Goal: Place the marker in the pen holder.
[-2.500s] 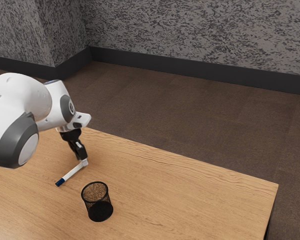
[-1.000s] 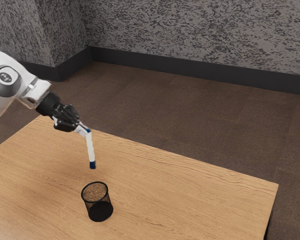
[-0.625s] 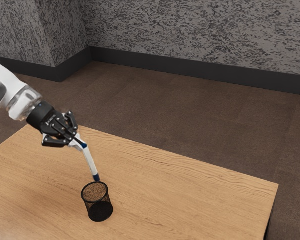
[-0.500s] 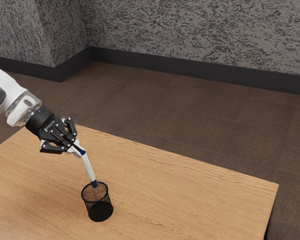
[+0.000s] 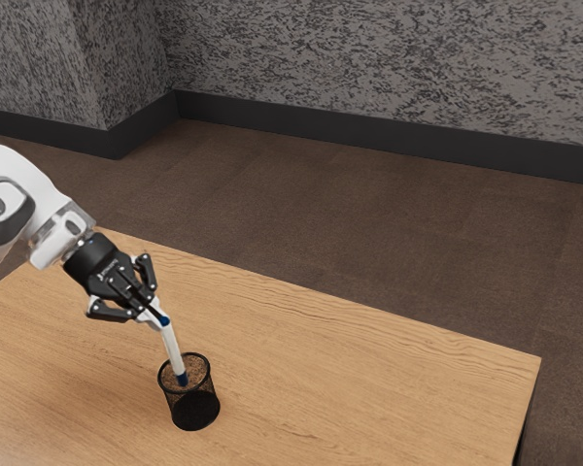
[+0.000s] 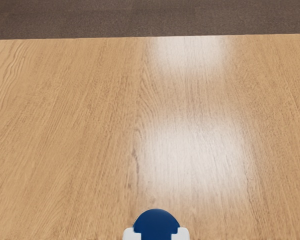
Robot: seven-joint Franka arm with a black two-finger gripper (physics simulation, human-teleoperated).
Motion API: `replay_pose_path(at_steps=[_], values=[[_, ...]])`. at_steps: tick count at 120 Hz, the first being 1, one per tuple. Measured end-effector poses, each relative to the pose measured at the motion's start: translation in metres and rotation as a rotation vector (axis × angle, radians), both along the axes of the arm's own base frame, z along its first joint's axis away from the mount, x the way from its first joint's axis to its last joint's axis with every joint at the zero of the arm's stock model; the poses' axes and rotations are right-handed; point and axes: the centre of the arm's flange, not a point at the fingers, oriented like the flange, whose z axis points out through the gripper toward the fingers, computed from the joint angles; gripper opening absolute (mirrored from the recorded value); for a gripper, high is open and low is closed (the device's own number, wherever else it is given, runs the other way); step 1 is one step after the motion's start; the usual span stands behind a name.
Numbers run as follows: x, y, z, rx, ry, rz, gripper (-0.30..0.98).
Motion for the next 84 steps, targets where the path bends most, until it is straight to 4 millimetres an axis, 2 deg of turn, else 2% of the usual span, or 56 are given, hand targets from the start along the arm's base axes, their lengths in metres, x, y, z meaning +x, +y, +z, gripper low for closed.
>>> replay_pose_path(at_steps=[42, 52, 62, 72, 84], values=[[-0.011, -0.003, -0.037, -0.013, 0.043, -0.023, -0.10], [-0.011, 0.001, -0.041, -0.023, 0.047, -0.017, 0.07], [-0.010, 0.001, -0.035, -0.017, 0.026, -0.028, 0.25], [-0.006, -0.003, -0.019, 0.054, -0.017, -0.069, 0.39], [0.003, -0.006, 0.002, 0.214, -0.055, -0.121, 0.50]])
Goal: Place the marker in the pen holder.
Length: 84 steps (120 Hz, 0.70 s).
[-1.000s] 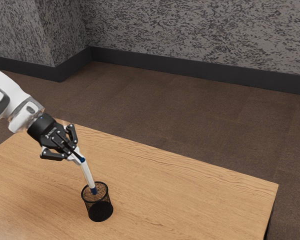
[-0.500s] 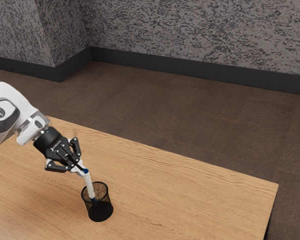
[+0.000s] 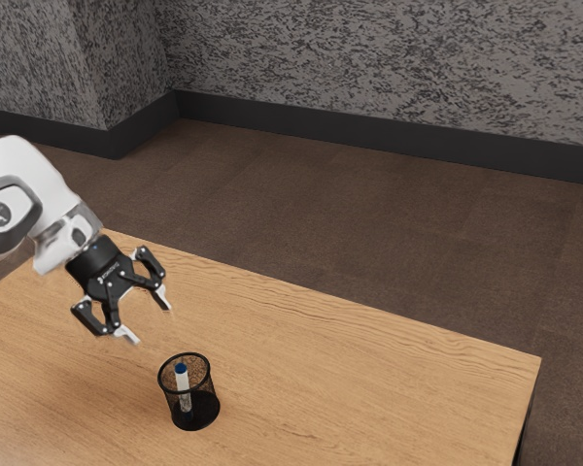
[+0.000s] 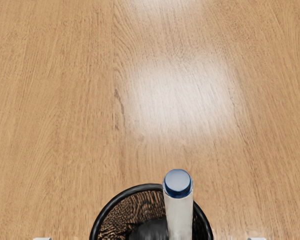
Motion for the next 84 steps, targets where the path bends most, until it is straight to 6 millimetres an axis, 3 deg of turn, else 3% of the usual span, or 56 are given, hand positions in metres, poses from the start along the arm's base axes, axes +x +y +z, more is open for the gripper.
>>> replay_pose_path(at_steps=[24, 42, 54, 66, 84], values=[[0.026, -0.007, 0.077, 0.321, -0.057, 0.017, 0.62], [0.070, 0.009, 0.146, 0.481, -0.042, 0.195, 0.65], [0.102, -0.005, 0.190, 0.556, -0.033, 0.307, 0.66], [0.117, -0.014, 0.204, 0.581, 0.016, 0.410, 0.67], [0.127, -0.026, 0.198, 0.614, 0.090, 0.522, 0.68]])
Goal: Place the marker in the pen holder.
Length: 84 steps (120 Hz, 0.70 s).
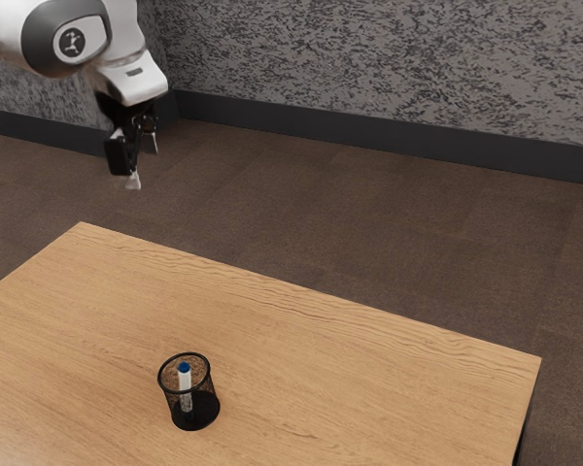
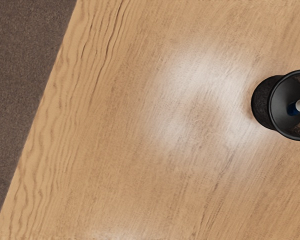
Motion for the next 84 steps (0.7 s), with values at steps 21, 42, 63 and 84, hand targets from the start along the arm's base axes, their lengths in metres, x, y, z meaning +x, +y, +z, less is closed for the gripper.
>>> replay_pose_path(at_steps=[21, 42, 63, 84], values=[[0.0061, -0.0061, 0.0044, 0.003, -0.001, 0.115, 0.68], [0.0053, -0.0060, 0.0035, -0.004, 0.000, 0.198, 0.69], [0.0048, -0.0060, 0.0030, -0.008, -0.002, 0.258, 0.69], [0.0046, -0.0060, 0.0028, -0.010, -0.006, 0.303, 0.69]])
